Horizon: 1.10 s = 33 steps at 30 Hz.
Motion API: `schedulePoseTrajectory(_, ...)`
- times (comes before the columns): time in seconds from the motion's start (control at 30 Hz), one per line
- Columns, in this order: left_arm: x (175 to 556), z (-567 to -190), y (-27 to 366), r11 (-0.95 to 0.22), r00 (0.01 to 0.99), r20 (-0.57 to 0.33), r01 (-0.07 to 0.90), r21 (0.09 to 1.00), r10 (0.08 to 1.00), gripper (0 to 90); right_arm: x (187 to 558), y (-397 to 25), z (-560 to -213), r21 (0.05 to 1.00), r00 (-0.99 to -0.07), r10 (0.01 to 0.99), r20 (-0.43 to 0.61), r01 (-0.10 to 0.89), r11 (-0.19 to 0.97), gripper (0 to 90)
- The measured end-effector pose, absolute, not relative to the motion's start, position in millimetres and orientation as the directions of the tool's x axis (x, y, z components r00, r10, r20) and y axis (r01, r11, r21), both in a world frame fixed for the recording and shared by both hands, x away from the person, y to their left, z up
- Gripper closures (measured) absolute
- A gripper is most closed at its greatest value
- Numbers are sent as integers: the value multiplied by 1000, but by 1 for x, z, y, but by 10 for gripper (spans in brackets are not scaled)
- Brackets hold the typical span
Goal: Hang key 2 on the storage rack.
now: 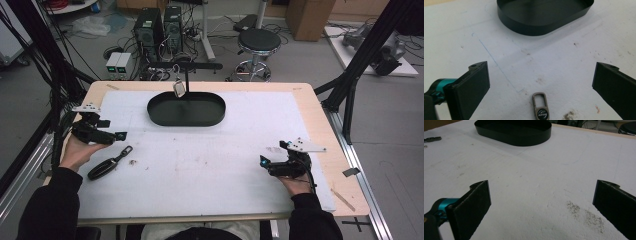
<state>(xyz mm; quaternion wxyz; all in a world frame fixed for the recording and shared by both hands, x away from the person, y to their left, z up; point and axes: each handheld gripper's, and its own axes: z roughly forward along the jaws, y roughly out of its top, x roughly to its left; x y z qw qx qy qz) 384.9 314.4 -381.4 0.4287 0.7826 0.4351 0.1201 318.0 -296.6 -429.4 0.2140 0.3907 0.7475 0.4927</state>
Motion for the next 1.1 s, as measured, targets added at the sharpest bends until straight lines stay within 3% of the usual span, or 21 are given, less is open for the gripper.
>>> schedulePoseTrajectory(0.5,378,-403,312,-352,598,-171,653,670,783,38,318,-296,-429,903,-607,792,65,373,212,8)
schedulePoseTrajectory(0.87,377,-412,302,-455,620,-189,719,525,762,182,318,-296,-430,903,-607,793,63,373,214,8)
schedulePoseTrajectory(1.1,376,-412,300,-440,568,-204,779,447,797,280,318,-297,-429,904,-603,795,67,373,207,8)
